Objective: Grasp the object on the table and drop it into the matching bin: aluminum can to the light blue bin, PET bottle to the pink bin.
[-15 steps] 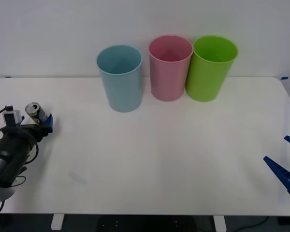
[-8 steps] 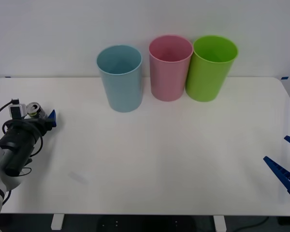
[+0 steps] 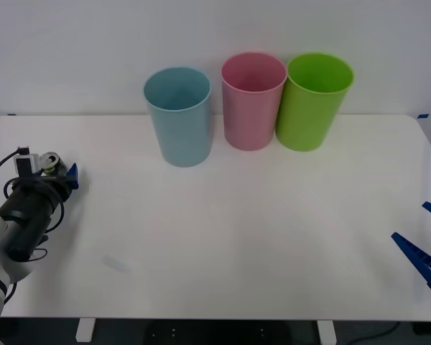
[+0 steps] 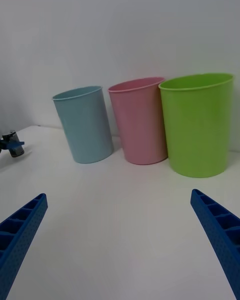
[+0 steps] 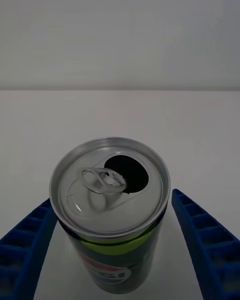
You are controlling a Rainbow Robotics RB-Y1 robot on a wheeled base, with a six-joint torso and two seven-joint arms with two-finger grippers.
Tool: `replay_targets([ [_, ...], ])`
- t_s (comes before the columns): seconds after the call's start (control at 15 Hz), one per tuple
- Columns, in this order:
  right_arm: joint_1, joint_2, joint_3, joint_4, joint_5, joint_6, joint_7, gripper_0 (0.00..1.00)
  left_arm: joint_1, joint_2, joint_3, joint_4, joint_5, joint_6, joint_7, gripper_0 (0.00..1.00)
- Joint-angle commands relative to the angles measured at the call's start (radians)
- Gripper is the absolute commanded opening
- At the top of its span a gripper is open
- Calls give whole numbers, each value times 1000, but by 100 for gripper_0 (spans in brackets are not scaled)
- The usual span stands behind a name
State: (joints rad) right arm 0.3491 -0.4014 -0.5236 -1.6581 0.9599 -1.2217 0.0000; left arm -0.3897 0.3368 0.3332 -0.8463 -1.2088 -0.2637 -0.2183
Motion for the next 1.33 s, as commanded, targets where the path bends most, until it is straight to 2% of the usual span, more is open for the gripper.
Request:
replay_targets([
  [0.07, 0, 0, 0, 0, 0, 0, 0, 100, 0, 1, -3, 0, 0, 0, -6, 0],
  [0.33, 0, 0, 0, 0, 0, 0, 0, 100, 0, 1, -13, 0, 8, -6, -6, 0],
  [0.67, 0, 0, 0, 0, 0, 0, 0, 100, 11, 2, -14, -8, 41, -81, -7, 0],
  [1.0, 0, 0, 0, 0, 0, 0, 0, 100, 103, 1, -40, -157, 87, -138, 13, 0],
  [1.33, 0, 0, 0, 0, 0, 0, 0, 100, 218, 2, -60, -361, 129, -190, 43, 0],
])
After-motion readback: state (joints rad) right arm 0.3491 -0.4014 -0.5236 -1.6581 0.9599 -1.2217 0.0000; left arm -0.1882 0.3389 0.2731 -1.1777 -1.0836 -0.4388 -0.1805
